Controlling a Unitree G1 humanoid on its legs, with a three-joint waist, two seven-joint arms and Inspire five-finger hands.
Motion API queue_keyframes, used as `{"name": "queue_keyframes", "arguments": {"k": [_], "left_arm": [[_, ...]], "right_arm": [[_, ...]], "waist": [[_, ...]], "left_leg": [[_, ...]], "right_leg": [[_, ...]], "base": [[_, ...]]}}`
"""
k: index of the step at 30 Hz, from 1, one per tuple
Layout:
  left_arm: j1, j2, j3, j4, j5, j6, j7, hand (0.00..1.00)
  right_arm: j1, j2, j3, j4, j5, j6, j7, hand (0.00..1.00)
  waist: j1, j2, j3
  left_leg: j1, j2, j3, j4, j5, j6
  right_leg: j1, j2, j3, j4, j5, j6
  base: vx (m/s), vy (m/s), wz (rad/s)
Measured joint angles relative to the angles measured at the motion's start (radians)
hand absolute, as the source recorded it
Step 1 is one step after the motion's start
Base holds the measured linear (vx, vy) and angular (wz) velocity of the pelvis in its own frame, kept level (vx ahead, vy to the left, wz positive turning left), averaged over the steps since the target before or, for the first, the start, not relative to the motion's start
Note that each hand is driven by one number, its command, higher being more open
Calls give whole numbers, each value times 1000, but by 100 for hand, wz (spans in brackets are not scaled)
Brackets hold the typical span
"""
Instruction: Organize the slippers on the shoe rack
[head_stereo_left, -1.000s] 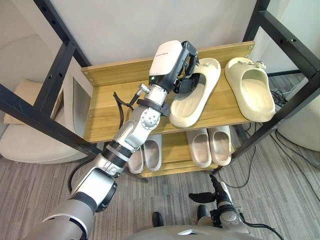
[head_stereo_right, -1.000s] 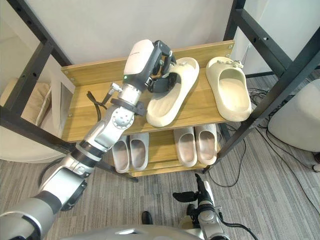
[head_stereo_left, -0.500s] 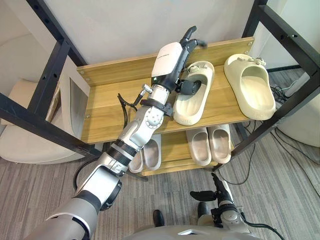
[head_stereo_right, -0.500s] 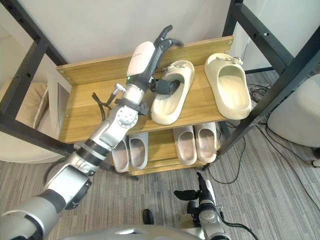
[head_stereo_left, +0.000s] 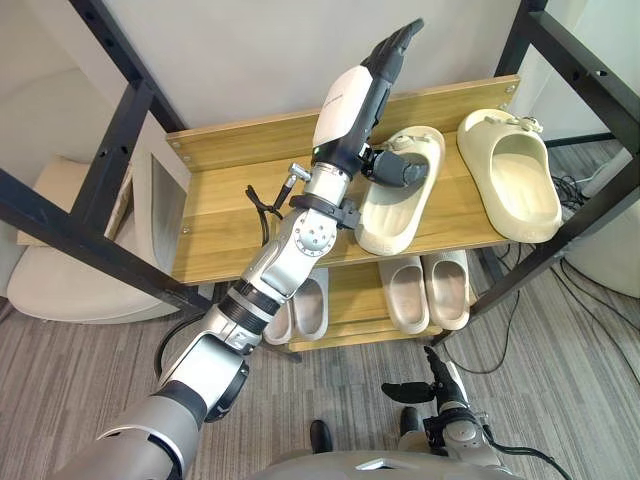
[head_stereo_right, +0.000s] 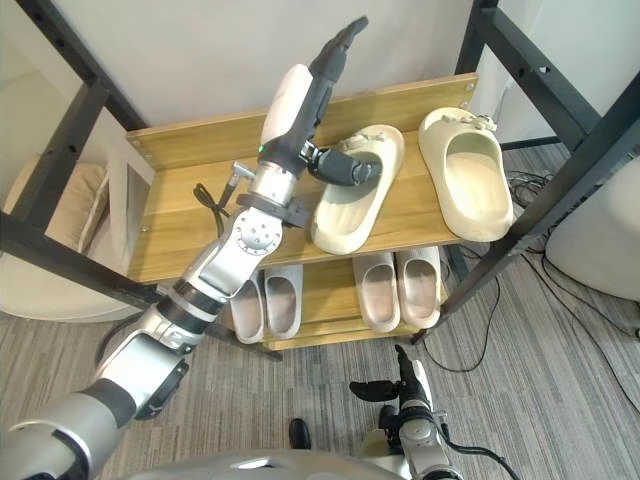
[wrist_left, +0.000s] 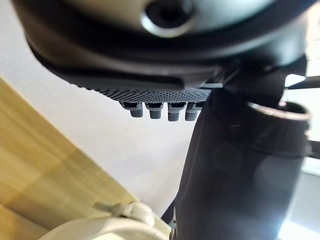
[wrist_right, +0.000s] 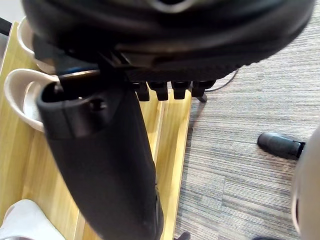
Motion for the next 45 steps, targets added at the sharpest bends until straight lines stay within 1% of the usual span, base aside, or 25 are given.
{"name": "queue_keyframes", "arguments": {"k": [4, 8, 12, 15, 17, 18, 19, 20, 21, 23, 24, 26, 27, 29, 32, 35, 36, 38, 40, 41, 42, 43, 45], "left_arm": [[34, 0, 2, -64, -9, -24, 3, 100], [81, 0, 6, -92, -20, -30, 3, 100], [149, -2, 45, -152, -44, -31, 4, 100], [228, -23, 85, -218, -87, -32, 13, 100], [268, -34, 91, -246, -111, -33, 22, 100], [306, -51, 91, -255, -156, -47, 25, 100], [329, -56, 91, -258, -187, -53, 26, 100], [371, -70, 92, -270, -225, -53, 26, 100], [381, -71, 92, -273, -238, -53, 25, 100], [454, -93, 91, -277, -346, -57, 13, 100], [463, -96, 90, -277, -360, -57, 10, 100], [512, -104, 86, -277, -438, -60, -11, 100], [541, -105, 80, -276, -473, -62, -26, 100], [561, -105, 70, -274, -489, -62, -37, 100], [614, -84, 41, -270, -552, -63, -66, 100], [630, -84, 21, -259, -612, -73, -86, 100], [630, -83, 19, -259, -619, -74, -88, 100], [630, -81, 0, -252, -651, -77, -102, 100], [630, -78, -9, -250, -671, -77, -111, 100], [628, -67, -76, -243, -709, -88, -140, 100], [627, -66, -97, -241, -710, -88, -151, 100], [612, -67, -142, -232, -727, -89, -177, 100], [604, -70, -158, -223, -727, -89, -188, 100]], "right_arm": [[-9, -2, 2, 20, 0, 3, 1, 100], [-10, -3, 2, 22, 0, 6, 1, 100], [-17, -6, 6, 36, 0, 9, 1, 100], [-21, -8, 8, 52, -1, 15, 1, 100], [-22, -8, 9, 59, -1, 18, 0, 100], [-22, -7, 9, 67, -1, 21, 0, 100], [-23, -7, 10, 69, -2, 22, 1, 100], [-23, -7, 10, 70, -2, 24, 1, 100], [-23, -7, 10, 70, -2, 24, 1, 100], [-23, -7, 10, 70, -2, 31, 1, 100], [-23, -7, 10, 70, -2, 32, 1, 100], [-24, -7, 11, 70, -2, 36, 1, 100], [-24, -7, 11, 70, -2, 38, 0, 100], [-24, -7, 14, 70, -2, 40, 0, 100], [-25, -8, 41, 70, -2, 42, 0, 100], [-23, -7, 42, 70, -2, 44, 0, 100], [-23, -7, 42, 71, -1, 44, -1, 100], [-22, -3, 50, 74, -1, 45, -1, 100], [-24, 1, 50, 80, -1, 45, -1, 100], [-27, 6, 54, 90, 0, 47, -2, 100], [-28, 6, 69, 91, 0, 47, -2, 100], [-38, 9, 82, 102, 0, 47, -4, 100], [-45, 13, 83, 109, 0, 52, -4, 100]], "waist": [[9, 1, 0], [13, 2, 0], [19, 3, -1], [38, 3, -1], [46, 3, -1], [58, 3, -1], [61, 3, -1], [64, 3, -1], [64, 3, -1], [68, 3, -1], [68, 3, -1], [71, 2, -1], [72, 0, -1], [72, -1, -2], [77, -6, -3], [88, -13, -7], [89, -14, -7], [90, -25, -12], [90, -31, -15], [90, -47, -19], [89, -51, -19], [88, -57, -17], [84, -59, -15]], "left_leg": [[0, -1, -10, 0, 0, 0], [0, -1, -16, 0, 1, 1], [0, -1, -25, 0, 1, 1], [0, -2, -33, 0, 1, 2], [0, -2, -38, 3, 1, 1], [1, -4, -48, 4, 1, 2], [1, -5, -56, 5, 2, 2], [1, -5, -60, 5, 2, 2], [1, -5, -60, 5, 2, 2], [1, -5, -61, 5, 2, 2], [1, -5, -61, 5, 2, 2], [2, -5, -62, 5, 2, 2], [3, -4, -65, 5, 2, 2], [3, -3, -68, 5, 2, 2], [4, -3, -72, 4, 4, 3], [4, -4, -75, 2, 6, 4], [4, -4, -75, 2, 6, 4], [4, -5, -82, 0, 9, 6], [4, -8, -84, 0, 11, 7], [5, -15, -96, -1, 15, 9], [8, -16, -96, -1, 16, 10], [11, -17, -95, -1, 18, 10], [11, -17, -95, -2, 20, 11]], "right_leg": [[5, 0, -7, 0, -1, 1], [8, -1, -16, 0, -1, 1], [11, 0, -24, 0, -1, 2], [16, 0, -31, 0, -2, 2], [21, -1, -36, 0, -3, 1], [28, -2, -47, 0, -6, 2], [31, -2, -52, 0, -7, 2], [33, -2, -56, 0, -9, 3], [34, -3, -56, 0, -9, 3], [35, -3, -58, 0, -9, 4], [35, -3, -58, 0, -9, 4], [36, -1, -62, 0, -9, 4], [39, -1, -67, 0, -9, 4], [41, 1, -74, 0, -9, 4], [43, 1, -80, 0, -9, 3], [44, 0, -83, 0, -9, 3], [44, 0, -83, 0, -9, 3], [46, -1, -88, 0, -9, 3], [47, -2, -91, -1, -9, 3], [57, -6, -107, -2, -8, 5], [60, -6, -107, -2, -8, 5], [62, -7, -107, -5, -6, 7], [62, -7, -107, -5, -5, 9]], "base": [[-33, 1, 7], [-32, 1, 4], [-7, -4, 6], [-6, -1, 7], [-9, -1, 14], [-19, -4, 21], [-26, -4, 22], [-21, -1, 12], [-18, 2, 6], [0, 0, 0], [0, 0, 0], [-7, -3, 2], [-13, -8, 6], [-9, -8, 8], [-9, -4, 4], [0, 0, 0], [-21, 1, 5], [-19, 1, 6], [-36, 11, 12], [-65, 20, 18], [-103, 26, 15], [-72, 11, -1], [-53, 7, -1]]}}
